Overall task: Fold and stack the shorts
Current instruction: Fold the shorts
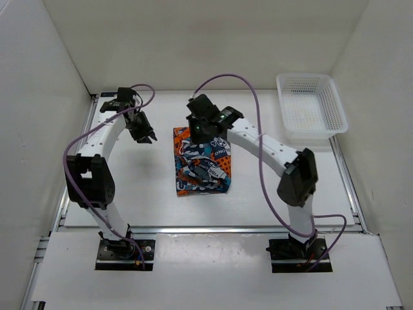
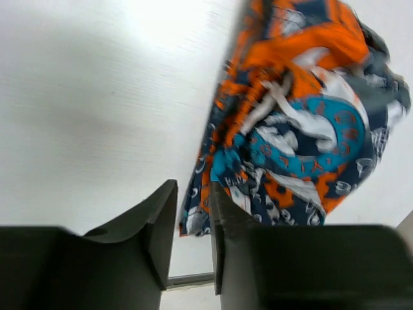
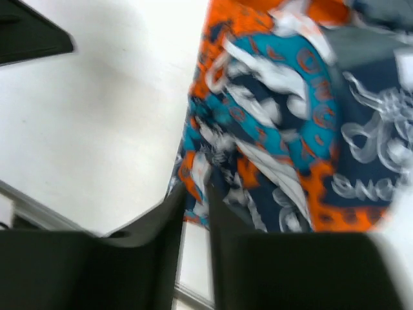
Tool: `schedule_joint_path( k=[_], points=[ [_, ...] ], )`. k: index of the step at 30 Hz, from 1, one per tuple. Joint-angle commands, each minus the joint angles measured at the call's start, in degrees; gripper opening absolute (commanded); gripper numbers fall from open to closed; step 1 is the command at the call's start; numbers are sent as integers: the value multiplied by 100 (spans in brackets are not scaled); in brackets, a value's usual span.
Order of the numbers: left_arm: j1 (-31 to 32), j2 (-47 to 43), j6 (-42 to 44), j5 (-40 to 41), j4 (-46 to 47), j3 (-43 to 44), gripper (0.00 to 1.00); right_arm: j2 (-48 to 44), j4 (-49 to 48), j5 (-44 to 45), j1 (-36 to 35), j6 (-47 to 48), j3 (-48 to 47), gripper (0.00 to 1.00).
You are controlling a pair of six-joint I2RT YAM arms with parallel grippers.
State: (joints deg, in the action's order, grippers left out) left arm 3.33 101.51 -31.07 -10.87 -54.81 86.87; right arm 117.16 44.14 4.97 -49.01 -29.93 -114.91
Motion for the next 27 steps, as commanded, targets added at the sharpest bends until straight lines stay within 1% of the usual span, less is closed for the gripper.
schedule_joint_path(
  k=[1, 2, 3, 4, 5, 7, 8, 9, 11, 13, 14, 16, 18, 21, 24, 25, 27],
  points=[
    [439, -290, 198, -239, -267, 181, 34, -1115, -107, 407, 137, -12, 757, 18],
    [562, -290, 198, -344, -198, 181, 31, -1404, -107, 478, 216, -13, 1291, 9],
    [702, -168, 198, -432, -197, 242, 27, -1529, -107, 478, 217, -100, 1557, 7],
    [982, -97, 119, -433, -136, 243, 24, -1643, -160, 478, 321, -196, 1812, 7],
    [1116, -10, 119, -433, -136, 304, 23, -1731, -212, 400, 401, -249, 2267, 5],
    [1440, 314, 31, -433, 13, 356, 23, -1873, -405, 233, 454, -390, 2639, 5],
    [1520, 447, -39, -555, 14, 357, 23, -1925, -458, 102, 454, -390, 2771, 5],
    [1582, 579, -40, -608, 110, 409, 19, -1925, -607, 31, 454, -451, 2964, 5],
    [1644, 1000, -40, -670, 242, 410, 10, -1707, -844, -92, 454, -530, 3167, 5],
    [1644, 1282, 21, -723, 295, 410, 10, -1470, -1090, -207, 454, -583, 3309, 2],
    [1644, 1535, 83, -662, 295, 462, 10, -1199, -1144, -207, 454, -584, 3378, 2],
    [1644, 1695, 136, -583, 295, 462, 10, -933, -1197, -278, 454, -645, 3545, 0],
    [1591, 1696, 136, -452, 295, 314, 10, -652, -1276, -278, 454, -698, 3660, 0],
    [1591, 1477, 198, -398, 295, 7, 10, -589, -1215, -278, 454, -698, 3660, 0],
    [1591, 1012, 198, -398, 295, -187, 10, -940, -899, 64, 454, -751, 3494, 0],
    [1591, 889, 198, -346, 295, -188, 10, -1193, -811, 170, 402, -751, 3354, 0],
    [1591, 607, 251, -293, 129, 48, 10, -1432, -626, 407, 401, -751, 3213, 0]
  ],
)
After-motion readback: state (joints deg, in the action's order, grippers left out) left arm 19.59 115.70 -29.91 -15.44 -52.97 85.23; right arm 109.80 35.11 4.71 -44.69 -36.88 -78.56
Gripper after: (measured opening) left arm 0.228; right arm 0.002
